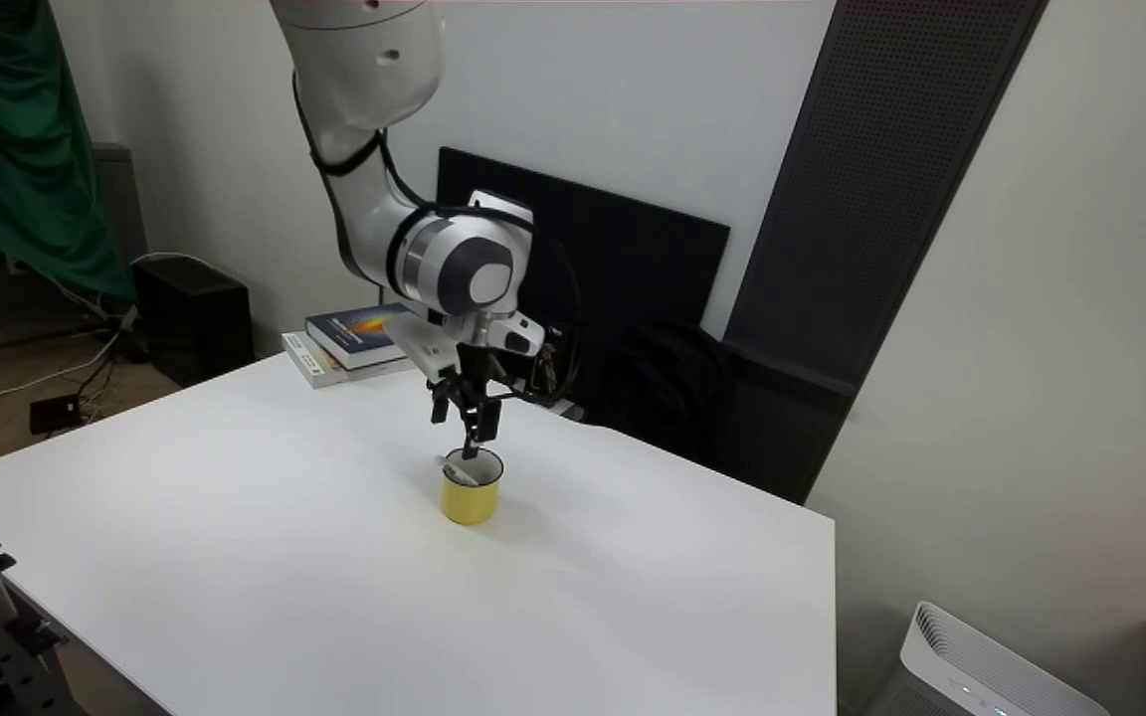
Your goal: Take the marker out of the cup and put it on the table
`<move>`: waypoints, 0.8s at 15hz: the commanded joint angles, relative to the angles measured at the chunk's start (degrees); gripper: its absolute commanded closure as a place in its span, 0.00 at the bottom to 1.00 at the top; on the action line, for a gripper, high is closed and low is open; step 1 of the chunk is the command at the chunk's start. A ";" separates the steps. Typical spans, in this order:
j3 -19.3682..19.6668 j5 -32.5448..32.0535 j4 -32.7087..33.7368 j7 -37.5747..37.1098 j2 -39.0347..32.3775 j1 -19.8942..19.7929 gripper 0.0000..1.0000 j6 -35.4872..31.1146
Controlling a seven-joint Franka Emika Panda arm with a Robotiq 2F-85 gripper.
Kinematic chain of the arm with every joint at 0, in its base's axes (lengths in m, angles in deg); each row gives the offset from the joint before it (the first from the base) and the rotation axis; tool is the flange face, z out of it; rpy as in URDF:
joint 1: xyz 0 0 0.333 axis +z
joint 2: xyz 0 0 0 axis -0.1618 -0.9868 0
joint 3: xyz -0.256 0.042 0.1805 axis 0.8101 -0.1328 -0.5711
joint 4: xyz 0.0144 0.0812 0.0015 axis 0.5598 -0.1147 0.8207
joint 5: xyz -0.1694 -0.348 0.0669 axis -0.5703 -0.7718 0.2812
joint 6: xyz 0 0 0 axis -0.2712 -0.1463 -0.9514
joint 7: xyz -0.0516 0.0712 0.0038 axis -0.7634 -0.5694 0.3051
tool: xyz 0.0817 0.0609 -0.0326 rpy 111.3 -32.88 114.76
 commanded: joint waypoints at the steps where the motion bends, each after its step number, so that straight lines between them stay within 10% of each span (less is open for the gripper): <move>1: 1.51 -0.60 1.22 -2.23 -2.02 1.65 0.00 -3.76; 12: 3.47 -0.79 1.29 -3.53 -5.09 4.73 0.00 -9.06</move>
